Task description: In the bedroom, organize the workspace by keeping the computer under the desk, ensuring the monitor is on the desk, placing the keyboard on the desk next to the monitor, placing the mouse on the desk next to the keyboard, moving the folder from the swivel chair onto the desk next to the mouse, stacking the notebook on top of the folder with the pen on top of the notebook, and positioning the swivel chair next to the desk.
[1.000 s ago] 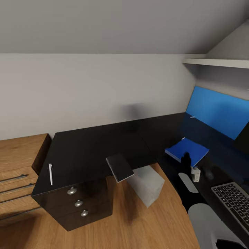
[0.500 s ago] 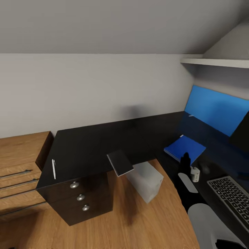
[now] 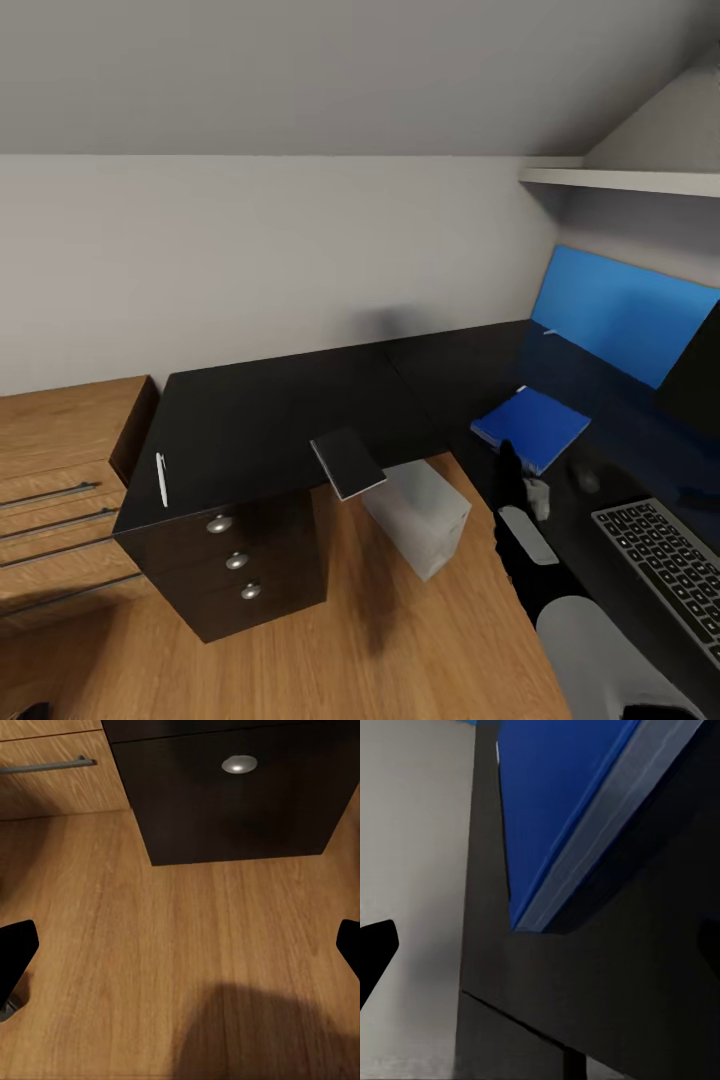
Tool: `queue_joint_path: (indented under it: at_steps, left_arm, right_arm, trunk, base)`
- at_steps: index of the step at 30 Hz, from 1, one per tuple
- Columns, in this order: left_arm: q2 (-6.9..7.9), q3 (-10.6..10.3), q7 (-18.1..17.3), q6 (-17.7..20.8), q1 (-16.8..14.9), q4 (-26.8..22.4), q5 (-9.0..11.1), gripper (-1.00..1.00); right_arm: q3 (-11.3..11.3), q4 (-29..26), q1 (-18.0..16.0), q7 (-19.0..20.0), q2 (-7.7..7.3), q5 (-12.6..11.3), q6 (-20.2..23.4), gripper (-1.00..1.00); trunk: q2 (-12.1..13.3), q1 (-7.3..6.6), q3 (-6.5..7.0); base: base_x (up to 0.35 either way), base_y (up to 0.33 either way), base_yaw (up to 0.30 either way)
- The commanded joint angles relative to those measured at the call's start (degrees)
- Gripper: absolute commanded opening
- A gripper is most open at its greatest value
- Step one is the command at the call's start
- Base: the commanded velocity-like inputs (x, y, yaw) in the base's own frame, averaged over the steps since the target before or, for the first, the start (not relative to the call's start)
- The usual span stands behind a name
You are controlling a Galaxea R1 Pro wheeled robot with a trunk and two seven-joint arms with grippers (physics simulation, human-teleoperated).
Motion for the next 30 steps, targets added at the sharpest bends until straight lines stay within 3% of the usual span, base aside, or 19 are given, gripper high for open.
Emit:
queue_joint_path:
  at_steps: [1,2,3,5,8,10,11,13,15,16,19,21,30]
  left_arm:
    - [-0.01,-0.49,0.32,-0.12,-0.03,0.01,0.26,1.0]
    - [-0.01,-0.49,0.32,-0.12,-0.03,0.01,0.26,1.0]
    - [-0.01,-0.49,0.36,-0.12,-0.03,0.01,0.26,1.0]
    - [-0.01,-0.49,0.39,-0.12,-0.03,0.01,0.26,1.0]
    - [-0.01,-0.49,0.4,-0.12,-0.03,0.01,0.26,1.0]
    - [-0.01,-0.49,0.4,-0.12,-0.03,0.01,0.26,1.0]
    - [-0.01,-0.49,0.4,-0.12,-0.03,0.01,0.26,1.0]
    - [-0.01,-0.49,0.46,-0.12,-0.03,0.01,0.26,1.0]
    - [-0.03,-0.44,0.58,-0.12,-0.03,0.01,0.26,1.0]
    - [-0.1,-0.45,0.51,-0.12,-0.03,0.01,0.26,1.0]
    - [-0.16,-0.48,0.49,-0.12,-0.03,0.01,0.26,1.0]
    - [-0.14,-0.49,0.58,-0.12,-0.03,0.01,0.26,1.0]
    - [-0.1,-0.49,0.5,-0.12,-0.03,0.01,0.26,1.0]
  right_arm:
    - [1.0,-0.01,0.09,0.26,0.0,-0.58,0.58,1.0]
    - [2.97,-0.01,0.25,0.27,0.0,-0.56,1.81,1.0]
    - [6.76,0.04,0.49,0.3,0.02,-0.55,3.51,1.0]
    - [10.16,0.09,0.87,0.3,0.17,-0.54,4.55,1.0]
    - [13.03,0.08,1.37,0.32,0.52,-0.54,5.36,1.0]
    - [17.25,0.08,1.86,0.31,1.02,-0.54,6.64,1.0]
    - [20.57,0.08,2.03,0.29,1.23,-0.54,7.88,1.0]
    - [23.66,0.08,2.12,0.27,1.34,-0.6,9.65,1.0]
    - [26.4,0.08,2.18,0.35,1.4,-0.71,13.52,1.0]
    - [27.51,0.08,2.2,0.51,1.41,-0.83,18.99,1.0]
    - [27.88,0.08,2.21,0.65,1.41,-1.17,26.93,1.0]
    - [27.95,0.01,2.21,0.89,1.36,-1.6,29.34,1.0]
    - [28.08,-0.1,2.22,6.64,1.27,-2.07,30.82,1.0]
  trunk:
    - [-0.03,0.0,-0.05]
    - [-0.03,0.0,-0.05]
    - [-0.03,0.0,-0.05]
    - [-0.03,0.0,-0.05]
    - [-0.03,0.0,-0.05]
    - [-0.03,0.0,-0.05]
    - [-0.03,0.0,-0.05]
    - [-0.03,0.0,-0.05]
    - [-0.03,0.0,-0.05]
    - [-0.03,0.0,-0.05]
    - [-0.83,0.44,-0.41]
    - [-1.63,0.88,-0.77]
    - [-5.24,2.85,-2.38]
  base:
    - [-0.003,0.0,0.0]
    - [-0.002,0.0,0.0]
    - [0.0,0.0,0.0]
    - [0.0,0.0,0.0]
    - [0.0,0.0,0.0]
    - [0.0,0.0,0.0]
    - [0.0,0.0,0.0]
    - [0.0,0.0,0.0]
    - [0.0,0.0,0.0]
    - [0.0,0.0,0.0]
    - [0.0,0.0,0.0]
    - [0.0,0.0,0.0]
    - [0.0,0.0,0.0]
